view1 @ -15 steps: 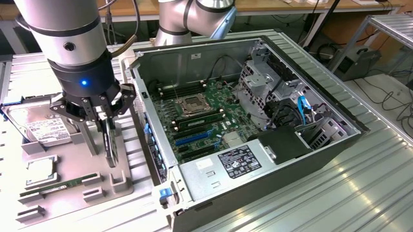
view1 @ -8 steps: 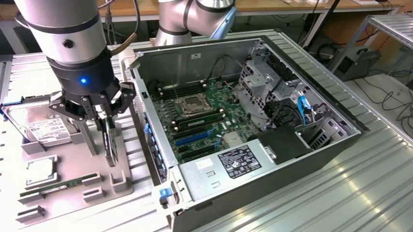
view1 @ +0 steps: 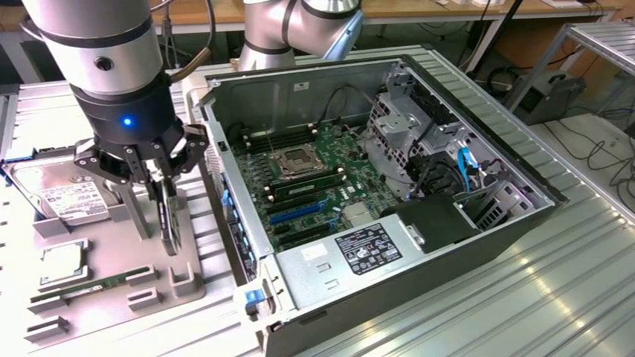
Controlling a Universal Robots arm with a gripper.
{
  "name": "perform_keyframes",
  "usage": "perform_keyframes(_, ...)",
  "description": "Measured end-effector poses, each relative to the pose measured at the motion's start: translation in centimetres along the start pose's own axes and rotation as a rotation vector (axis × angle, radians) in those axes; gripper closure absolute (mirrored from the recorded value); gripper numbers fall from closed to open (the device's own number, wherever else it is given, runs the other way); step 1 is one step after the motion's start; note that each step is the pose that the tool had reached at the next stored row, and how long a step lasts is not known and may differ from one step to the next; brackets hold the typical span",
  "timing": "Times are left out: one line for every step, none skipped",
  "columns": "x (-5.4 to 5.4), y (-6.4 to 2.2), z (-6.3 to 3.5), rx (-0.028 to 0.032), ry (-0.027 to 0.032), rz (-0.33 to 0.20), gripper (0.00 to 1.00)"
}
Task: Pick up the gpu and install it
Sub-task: 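Pick up the gpu and move the gpu toward the slot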
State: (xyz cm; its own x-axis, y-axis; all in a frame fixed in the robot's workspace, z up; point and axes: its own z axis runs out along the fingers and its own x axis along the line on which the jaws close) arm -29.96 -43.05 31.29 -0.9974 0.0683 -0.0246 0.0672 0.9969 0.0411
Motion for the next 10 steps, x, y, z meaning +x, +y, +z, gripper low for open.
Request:
perform_keyframes(0.0, 0.0, -0.08, 0.0, 0.0, 0.0, 0.74)
perform_keyframes(0.0, 0.01, -0.13, 0.0, 0.0, 0.0, 0.74)
perform_keyframes(0.0, 0.01, -0.19, 0.0, -0.0001, 0.0, 0.74)
perform_keyframes(-0.01, 0.01, -0.23, -0.0001, -0.0001, 0.0, 0.74)
perform_keyframes(-0.01, 0.01, -0.28, -0.0001, -0.0001, 0.0, 0.74)
perform_keyframes(-0.01, 0.01, -0.33, -0.0001, -0.0001, 0.0, 0.74)
perform_keyframes(-0.01, 0.01, -0.38, -0.0001, -0.0001, 0.0, 0.74)
perform_keyframes(-0.01, 0.02, -0.43, 0.0, 0.0, 0.0, 0.74)
perform_keyframes(-0.01, 0.02, -0.47, -0.0001, -0.0001, 0.0, 0.74)
perform_keyframes(-0.01, 0.02, -0.52, 0.0, 0.0, 0.0, 0.74)
